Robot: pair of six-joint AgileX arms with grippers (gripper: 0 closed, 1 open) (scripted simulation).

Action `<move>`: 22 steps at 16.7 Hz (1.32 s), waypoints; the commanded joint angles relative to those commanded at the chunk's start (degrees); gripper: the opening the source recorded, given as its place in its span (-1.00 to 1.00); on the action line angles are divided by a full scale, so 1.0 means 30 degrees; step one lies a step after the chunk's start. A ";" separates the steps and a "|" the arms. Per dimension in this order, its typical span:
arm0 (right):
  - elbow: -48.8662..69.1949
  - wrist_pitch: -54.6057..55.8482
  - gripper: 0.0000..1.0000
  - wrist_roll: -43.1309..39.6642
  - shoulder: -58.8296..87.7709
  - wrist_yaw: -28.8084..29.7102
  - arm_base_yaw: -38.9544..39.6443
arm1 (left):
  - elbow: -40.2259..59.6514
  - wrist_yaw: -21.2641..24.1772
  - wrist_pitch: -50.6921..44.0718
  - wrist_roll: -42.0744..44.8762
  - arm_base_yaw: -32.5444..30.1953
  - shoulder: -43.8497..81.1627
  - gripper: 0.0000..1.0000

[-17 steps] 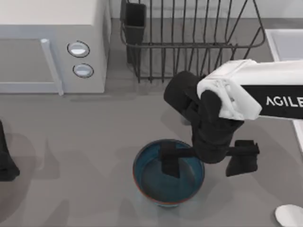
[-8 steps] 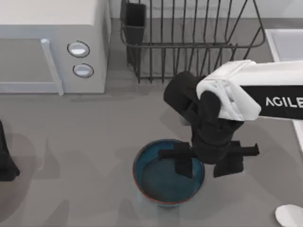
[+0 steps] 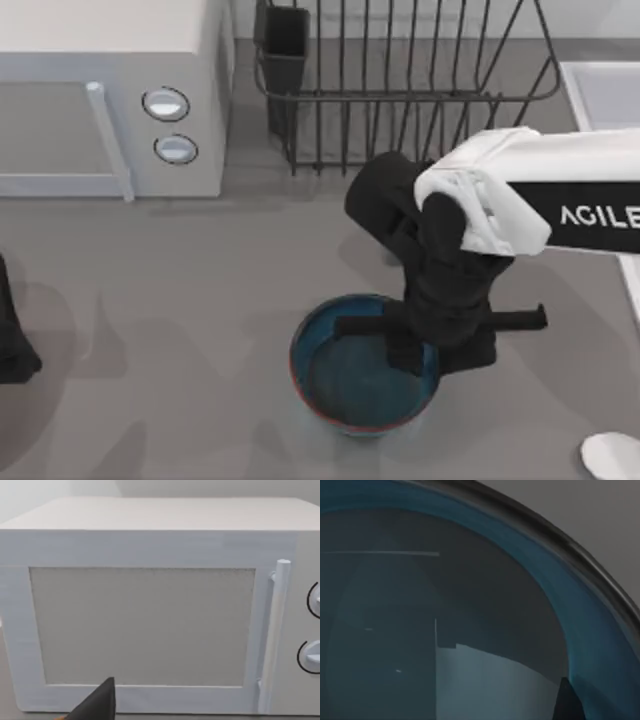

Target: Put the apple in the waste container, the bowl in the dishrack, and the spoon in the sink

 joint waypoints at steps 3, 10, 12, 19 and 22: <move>0.0000 0.0000 -1.00 0.0000 0.0000 0.0000 0.0000 | 0.0000 0.0000 0.0000 0.0000 0.0000 0.0000 1.00; 0.1843 -0.2313 -1.00 0.0041 -0.0597 0.0039 -0.0018 | 0.0000 0.0000 0.0000 0.0000 0.0000 0.0000 1.00; 0.3093 -0.4450 -1.00 0.0028 -0.1062 0.0037 -0.0039 | 0.0000 0.0000 0.0000 0.0000 0.0000 0.0000 1.00; 0.5150 -0.7149 -1.00 -0.0087 -0.2035 -0.0005 -0.0079 | 0.0000 0.0000 0.0000 0.0000 0.0000 0.0000 1.00; 0.5097 -0.6856 -1.00 -0.0220 -0.2054 0.0222 0.0052 | 0.0000 0.0000 0.0000 0.0000 0.0000 0.0000 1.00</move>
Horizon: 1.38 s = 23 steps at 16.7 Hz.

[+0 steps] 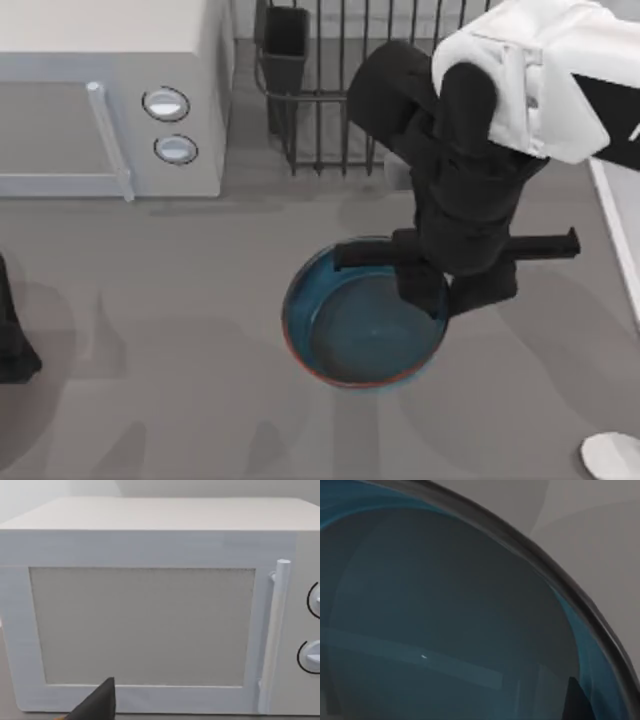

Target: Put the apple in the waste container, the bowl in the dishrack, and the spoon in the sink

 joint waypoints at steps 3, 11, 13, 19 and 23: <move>-0.0023 0.1780 -1.00 -0.1038 -0.0606 0.1703 0.0574 | 0.0000 0.0000 0.0000 0.0000 0.0000 0.0000 1.00; -0.0828 1.2332 -1.00 -0.6763 -0.4057 1.0983 0.3376 | 0.0000 0.0000 0.0000 0.0000 0.0000 0.0000 1.00; -0.1156 1.5676 -1.00 -0.8429 -0.5125 1.3609 0.4139 | 0.0000 0.0000 0.0000 0.0000 0.0000 0.0000 1.00; -0.1924 2.2274 -1.00 -1.2156 -0.7927 1.9414 0.5761 | 0.0000 0.0000 0.0000 0.0000 0.0000 0.0000 1.00; -0.2006 2.2905 -1.00 -1.2588 -0.8286 2.0020 0.5949 | 0.0000 0.0000 0.0000 0.0000 0.0000 0.0000 1.00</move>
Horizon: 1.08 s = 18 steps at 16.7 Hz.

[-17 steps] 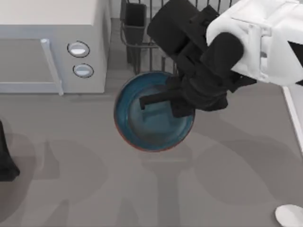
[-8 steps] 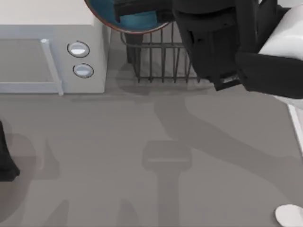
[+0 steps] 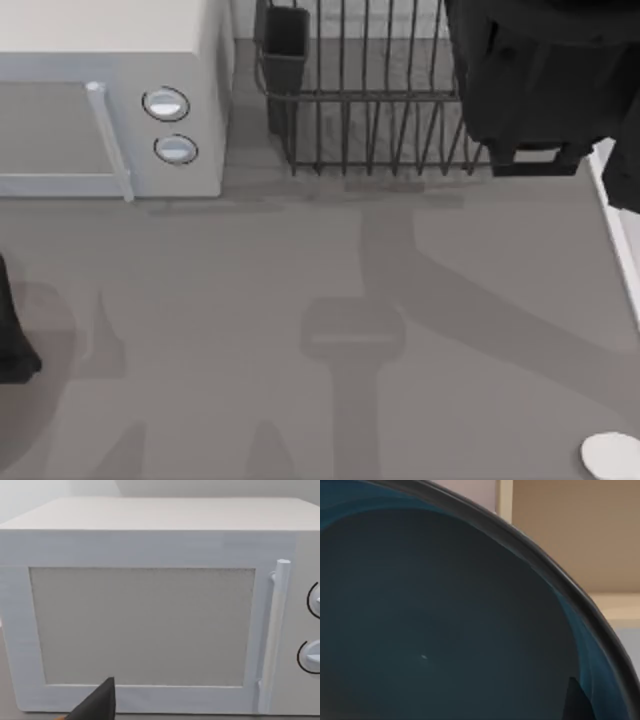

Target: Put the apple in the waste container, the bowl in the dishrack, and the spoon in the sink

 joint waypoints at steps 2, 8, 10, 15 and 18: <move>0.0068 -0.0030 -1.00 0.0034 0.0048 -0.0027 -0.0102 | 0.0000 0.0000 0.0000 0.0000 0.0000 0.0000 1.00; -0.0135 0.3121 -1.00 -0.0023 0.2984 -0.1637 -0.1762 | 0.0000 0.0000 0.0000 0.0000 0.0000 0.0000 1.00; -0.0442 0.5444 -1.00 -0.0098 0.4943 -0.2786 -0.2968 | 0.0000 0.0000 0.0000 0.0000 0.0000 0.0000 1.00; -0.1479 1.1612 -1.00 -0.0262 0.9671 -0.6004 -0.6200 | 0.0000 0.0000 0.0000 0.0000 0.0000 0.0000 1.00; -0.1915 1.3550 -1.00 -0.0265 1.1277 -0.7336 -0.7520 | 0.0000 0.0000 0.0000 0.0000 0.0000 0.0000 1.00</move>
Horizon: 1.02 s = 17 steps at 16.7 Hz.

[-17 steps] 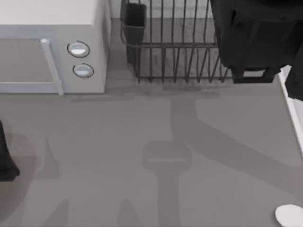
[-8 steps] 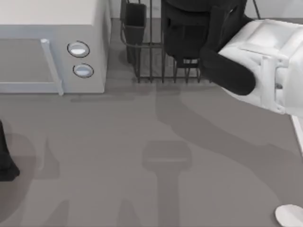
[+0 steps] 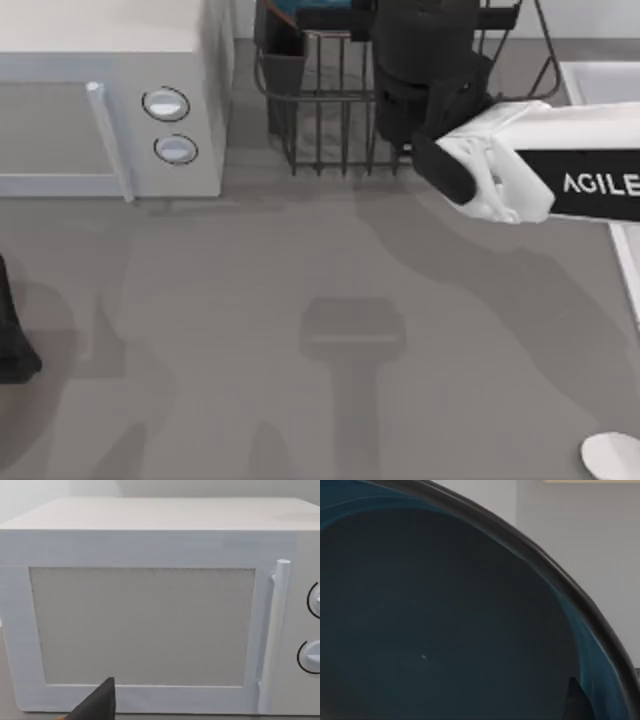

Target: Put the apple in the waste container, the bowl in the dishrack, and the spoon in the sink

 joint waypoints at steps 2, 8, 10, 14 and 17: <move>-0.0080 0.0283 -1.00 0.0003 0.0245 -0.0232 -0.0228 | 0.0000 0.0000 0.0000 0.0000 0.0000 0.0000 1.00; -0.0080 0.0283 -0.55 0.0003 0.0245 -0.0232 -0.0228 | 0.0000 0.0000 0.0000 0.0000 0.0000 0.0000 1.00; -0.0080 0.0283 -0.25 0.0003 0.0245 -0.0232 -0.0228 | 0.0000 0.0000 0.0000 0.0000 0.0000 0.0000 1.00; -0.0080 0.0283 0.36 0.0003 0.0245 -0.0232 -0.0228 | 0.0000 0.0000 0.0000 0.0000 0.0000 0.0000 1.00; -0.0080 0.0283 0.81 0.0003 0.0245 -0.0232 -0.0228 | 0.0000 0.0000 0.0000 0.0000 0.0000 0.0000 1.00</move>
